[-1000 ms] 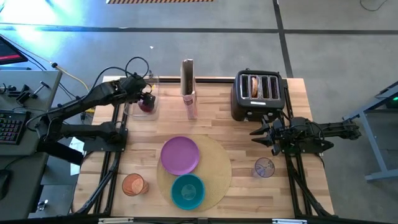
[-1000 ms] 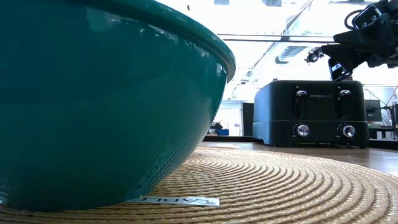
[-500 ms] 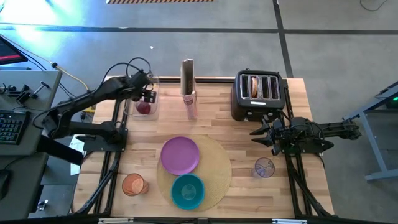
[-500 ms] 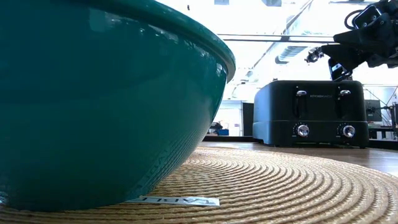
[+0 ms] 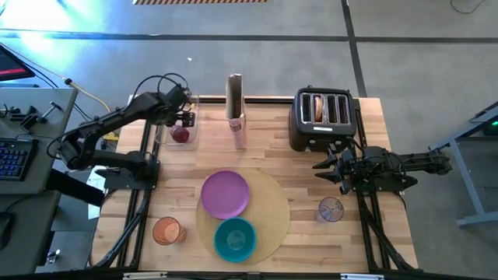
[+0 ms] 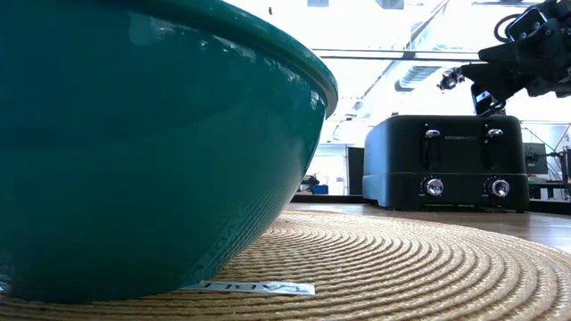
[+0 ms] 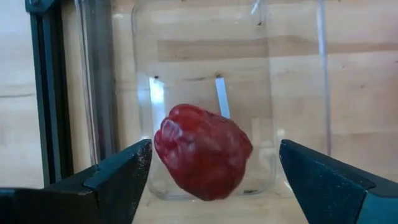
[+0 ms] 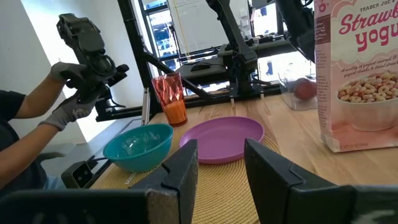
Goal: Arrange a breakfast setting
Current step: Put the red apple on the purple plate
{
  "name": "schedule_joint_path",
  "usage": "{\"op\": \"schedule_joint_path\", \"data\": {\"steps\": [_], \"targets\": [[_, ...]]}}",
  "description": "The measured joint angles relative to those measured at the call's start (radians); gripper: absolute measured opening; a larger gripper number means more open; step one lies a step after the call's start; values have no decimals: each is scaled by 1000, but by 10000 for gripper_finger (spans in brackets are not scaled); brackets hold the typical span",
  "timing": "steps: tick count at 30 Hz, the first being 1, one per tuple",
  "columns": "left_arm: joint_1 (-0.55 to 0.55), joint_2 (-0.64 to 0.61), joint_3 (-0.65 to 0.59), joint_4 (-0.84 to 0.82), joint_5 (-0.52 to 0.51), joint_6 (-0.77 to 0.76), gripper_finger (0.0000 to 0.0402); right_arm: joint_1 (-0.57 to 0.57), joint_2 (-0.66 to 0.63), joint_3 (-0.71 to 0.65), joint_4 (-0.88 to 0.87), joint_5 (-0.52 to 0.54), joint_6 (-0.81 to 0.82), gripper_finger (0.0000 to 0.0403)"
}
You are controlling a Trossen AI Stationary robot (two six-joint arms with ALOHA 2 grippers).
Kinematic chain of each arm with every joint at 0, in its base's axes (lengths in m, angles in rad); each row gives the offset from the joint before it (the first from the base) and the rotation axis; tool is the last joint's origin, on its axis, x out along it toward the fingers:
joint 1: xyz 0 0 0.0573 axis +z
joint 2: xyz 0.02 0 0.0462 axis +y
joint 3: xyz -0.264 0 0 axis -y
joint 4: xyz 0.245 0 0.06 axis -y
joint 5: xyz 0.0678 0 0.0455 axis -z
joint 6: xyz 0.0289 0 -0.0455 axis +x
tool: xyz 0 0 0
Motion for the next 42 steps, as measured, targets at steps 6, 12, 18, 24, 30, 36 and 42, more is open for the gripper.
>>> {"op": "schedule_joint_path", "data": {"steps": [6,12,18,24,30,36,42], "targets": [[25,28,0,-32,48,-15,367,0,0,0,0,0,0,114],[52,48,0,-35,103,29,372,0,0,0,0,0,0,114],[90,59,0,-71,140,70,373,0,0,0,0,0,0,114],[95,59,0,-89,157,72,373,0,0,0,0,0,0,114],[95,59,0,-88,188,81,373,0,0,0,0,0,0,114],[95,59,0,-87,188,79,373,0,0,0,0,0,0,114],[93,60,-42,-67,194,-20,372,0,0,0,0,0,0,114]]}}
